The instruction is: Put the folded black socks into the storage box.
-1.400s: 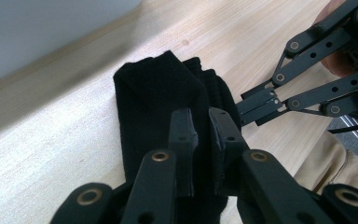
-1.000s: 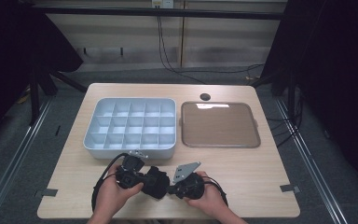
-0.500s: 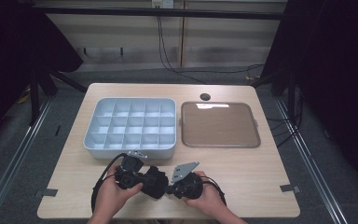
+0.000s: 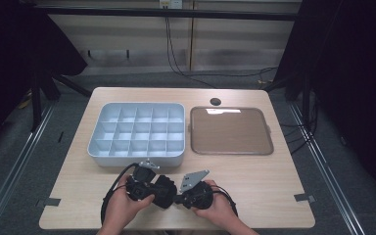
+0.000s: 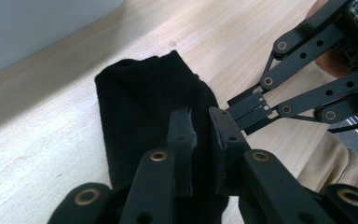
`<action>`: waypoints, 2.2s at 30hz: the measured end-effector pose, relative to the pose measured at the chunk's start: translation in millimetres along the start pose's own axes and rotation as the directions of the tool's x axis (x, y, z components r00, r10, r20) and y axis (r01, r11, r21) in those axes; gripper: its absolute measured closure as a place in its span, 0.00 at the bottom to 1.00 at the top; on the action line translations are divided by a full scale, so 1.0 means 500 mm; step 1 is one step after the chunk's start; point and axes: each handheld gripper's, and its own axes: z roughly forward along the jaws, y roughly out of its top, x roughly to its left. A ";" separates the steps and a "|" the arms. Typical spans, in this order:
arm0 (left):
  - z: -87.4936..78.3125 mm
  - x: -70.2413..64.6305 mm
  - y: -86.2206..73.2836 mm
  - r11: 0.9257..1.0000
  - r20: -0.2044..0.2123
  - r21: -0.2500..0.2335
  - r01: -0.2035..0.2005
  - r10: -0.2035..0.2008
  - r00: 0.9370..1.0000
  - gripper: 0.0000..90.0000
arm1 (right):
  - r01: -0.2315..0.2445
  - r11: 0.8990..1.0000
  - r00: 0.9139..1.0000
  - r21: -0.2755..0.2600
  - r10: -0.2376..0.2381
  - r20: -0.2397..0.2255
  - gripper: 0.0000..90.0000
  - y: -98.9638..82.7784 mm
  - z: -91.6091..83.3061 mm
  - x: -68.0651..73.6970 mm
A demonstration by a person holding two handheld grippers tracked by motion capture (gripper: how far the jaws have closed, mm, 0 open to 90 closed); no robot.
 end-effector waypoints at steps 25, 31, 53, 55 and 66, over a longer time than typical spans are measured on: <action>0.022 -0.003 -0.006 1.000 -0.005 0.005 0.020 -0.020 1.000 0.80 | -0.014 1.000 0.999 -0.009 0.014 0.042 1.00 -0.009 -0.026 -0.010; 0.014 0.003 -0.002 0.999 0.034 0.013 0.051 -0.052 0.998 0.72 | -0.017 1.000 0.999 -0.010 0.018 0.039 1.00 -0.010 -0.026 -0.012; -0.018 0.009 0.008 0.996 0.064 -0.007 0.085 -0.085 0.994 0.60 | -0.006 1.000 1.000 0.007 0.006 0.031 1.00 -0.012 -0.017 -0.010; -0.019 0.007 0.009 0.995 0.065 -0.016 0.096 -0.095 0.993 0.59 | -0.009 1.000 1.000 0.008 0.009 0.030 1.00 -0.011 -0.017 -0.010; -0.042 0.021 0.012 0.993 0.047 -0.046 0.109 -0.107 0.993 0.48 | -0.015 1.000 0.999 0.008 0.015 0.028 1.00 -0.011 -0.016 -0.008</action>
